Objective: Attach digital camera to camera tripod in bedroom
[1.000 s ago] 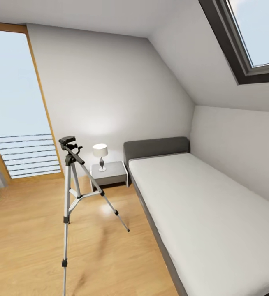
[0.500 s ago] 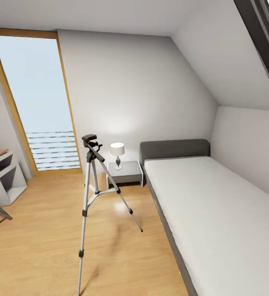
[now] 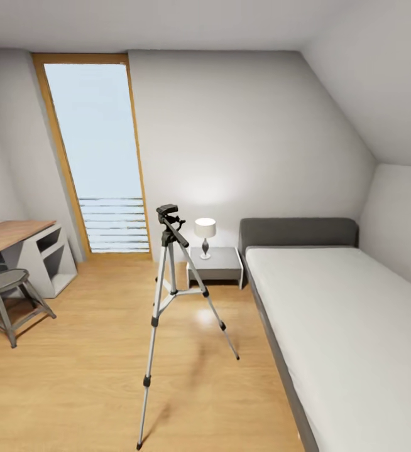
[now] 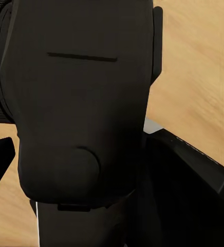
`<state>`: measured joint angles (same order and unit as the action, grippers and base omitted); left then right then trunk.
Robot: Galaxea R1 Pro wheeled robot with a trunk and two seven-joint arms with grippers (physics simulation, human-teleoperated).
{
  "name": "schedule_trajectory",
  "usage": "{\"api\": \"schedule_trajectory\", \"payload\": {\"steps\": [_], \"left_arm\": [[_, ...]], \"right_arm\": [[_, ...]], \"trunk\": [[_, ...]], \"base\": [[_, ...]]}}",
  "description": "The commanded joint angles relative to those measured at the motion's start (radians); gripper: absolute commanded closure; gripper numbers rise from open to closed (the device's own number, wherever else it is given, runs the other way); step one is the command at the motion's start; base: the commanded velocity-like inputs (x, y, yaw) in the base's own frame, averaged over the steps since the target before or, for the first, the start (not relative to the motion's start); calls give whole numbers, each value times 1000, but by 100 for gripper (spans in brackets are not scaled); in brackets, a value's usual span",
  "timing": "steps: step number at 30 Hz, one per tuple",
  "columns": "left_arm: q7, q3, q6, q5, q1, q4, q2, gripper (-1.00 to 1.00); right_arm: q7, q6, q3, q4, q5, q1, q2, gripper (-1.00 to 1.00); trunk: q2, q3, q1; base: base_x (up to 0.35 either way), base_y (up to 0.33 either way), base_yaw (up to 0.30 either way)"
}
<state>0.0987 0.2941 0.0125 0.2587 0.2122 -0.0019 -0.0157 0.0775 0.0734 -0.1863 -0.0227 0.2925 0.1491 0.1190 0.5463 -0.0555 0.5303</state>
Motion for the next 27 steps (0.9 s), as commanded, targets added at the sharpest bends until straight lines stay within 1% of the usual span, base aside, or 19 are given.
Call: {"api": "schedule_trajectory", "payload": {"steps": [1,17,27], "left_arm": [[1,-3,1,10,1,0,0,100],[2,-2,1,11,1,0,-1,100],[3,-3,1,11,1,0,0,100]], "right_arm": [[2,5,-9,-2,8,1,1,-100],[2,6,-8,-2,8,1,1,-100],[2,5,-8,-3,8,1,1,-100]], "trunk": [[2,-2,1],[2,-2,1],[2,-2,1]], "base": [[167,0,288],[177,0,288],[32,0,288]]}}
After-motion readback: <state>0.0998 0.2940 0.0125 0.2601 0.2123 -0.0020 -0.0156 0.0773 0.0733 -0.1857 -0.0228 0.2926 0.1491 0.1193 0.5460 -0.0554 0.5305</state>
